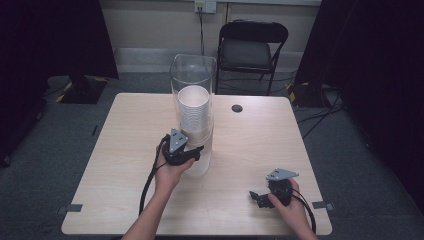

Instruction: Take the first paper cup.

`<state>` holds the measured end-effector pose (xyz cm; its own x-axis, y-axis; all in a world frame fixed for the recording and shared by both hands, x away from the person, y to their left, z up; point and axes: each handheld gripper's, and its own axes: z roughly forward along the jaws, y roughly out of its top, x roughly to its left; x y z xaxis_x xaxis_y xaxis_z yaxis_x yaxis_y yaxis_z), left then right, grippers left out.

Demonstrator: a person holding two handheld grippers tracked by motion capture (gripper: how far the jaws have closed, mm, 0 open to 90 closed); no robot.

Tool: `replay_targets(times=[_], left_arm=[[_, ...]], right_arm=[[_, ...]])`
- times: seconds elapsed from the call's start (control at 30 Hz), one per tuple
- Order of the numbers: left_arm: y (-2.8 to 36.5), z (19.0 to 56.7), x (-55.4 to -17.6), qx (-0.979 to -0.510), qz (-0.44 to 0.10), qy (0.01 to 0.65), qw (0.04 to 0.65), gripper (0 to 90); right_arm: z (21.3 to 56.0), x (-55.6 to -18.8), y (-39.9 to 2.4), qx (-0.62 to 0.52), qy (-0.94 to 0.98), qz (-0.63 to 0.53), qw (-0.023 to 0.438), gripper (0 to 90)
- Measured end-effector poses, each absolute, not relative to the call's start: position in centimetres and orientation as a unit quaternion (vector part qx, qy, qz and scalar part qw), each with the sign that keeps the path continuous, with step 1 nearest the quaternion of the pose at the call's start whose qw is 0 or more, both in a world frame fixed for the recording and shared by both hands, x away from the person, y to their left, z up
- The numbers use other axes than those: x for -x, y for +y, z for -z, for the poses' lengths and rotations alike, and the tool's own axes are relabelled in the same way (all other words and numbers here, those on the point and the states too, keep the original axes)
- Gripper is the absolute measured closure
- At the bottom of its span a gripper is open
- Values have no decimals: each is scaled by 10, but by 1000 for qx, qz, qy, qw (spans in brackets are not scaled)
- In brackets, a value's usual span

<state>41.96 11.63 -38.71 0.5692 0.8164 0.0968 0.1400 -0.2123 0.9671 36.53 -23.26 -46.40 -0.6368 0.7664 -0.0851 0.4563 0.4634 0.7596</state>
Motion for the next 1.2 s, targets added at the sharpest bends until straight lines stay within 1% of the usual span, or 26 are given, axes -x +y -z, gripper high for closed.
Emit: replay_targets(times=[0.17, 0.23, 0.27, 0.3, 0.33, 0.37, 0.43, 0.5, 0.77, 0.83, 0.9, 1.0, 1.07, 1.2], left_arm=[[115, 387, -419, -710, -317, 340, 529, 350], [114, 397, -421, -750, -299, 356, 471, 370], [115, 411, -422, -774, -289, 371, 424, 372], [116, 427, -422, -780, -237, 414, 405, 370], [115, 433, -419, -770, -244, 411, 423, 369], [114, 435, -415, -770, -260, 396, 427, 368], [114, 433, -415, -766, -261, 394, 436, 366], [120, 432, -417, -774, -246, 393, 430, 362], [136, 438, -415, -793, -236, 391, 403, 356], [143, 437, -413, -804, -237, 387, 383, 356], [148, 439, -413, -797, -234, 395, 393, 356], [154, 441, -413, -800, -233, 394, 388, 355], [165, 444, -412, -791, -236, 406, 393, 354], [174, 445, -412, -782, -236, 419, 396, 351]], right_arm=[[464, -365, -233, -369, 828, -363, 213, 31], [464, -365, -232, -369, 828, -364, 213, 31], [464, -365, -233, -369, 828, -364, 213, 32], [464, -365, -232, -369, 828, -364, 213, 31], [464, -365, -233, -369, 828, -363, 213, 32], [464, -365, -232, -371, 828, -362, 213, 32], [464, -365, -233, -369, 829, -364, 213, 26], [464, -366, -232, -370, 829, -361, 212, 18], [464, -367, -233, -367, 831, -361, 211, 13], [464, -367, -232, -368, 831, -360, 212, 13], [464, -367, -233, -368, 831, -360, 212, 13], [464, -367, -233, -368, 831, -360, 212, 13], [464, -367, -233, -367, 831, -361, 212, 13], [464, -367, -233, -368, 831, -360, 212, 12]])
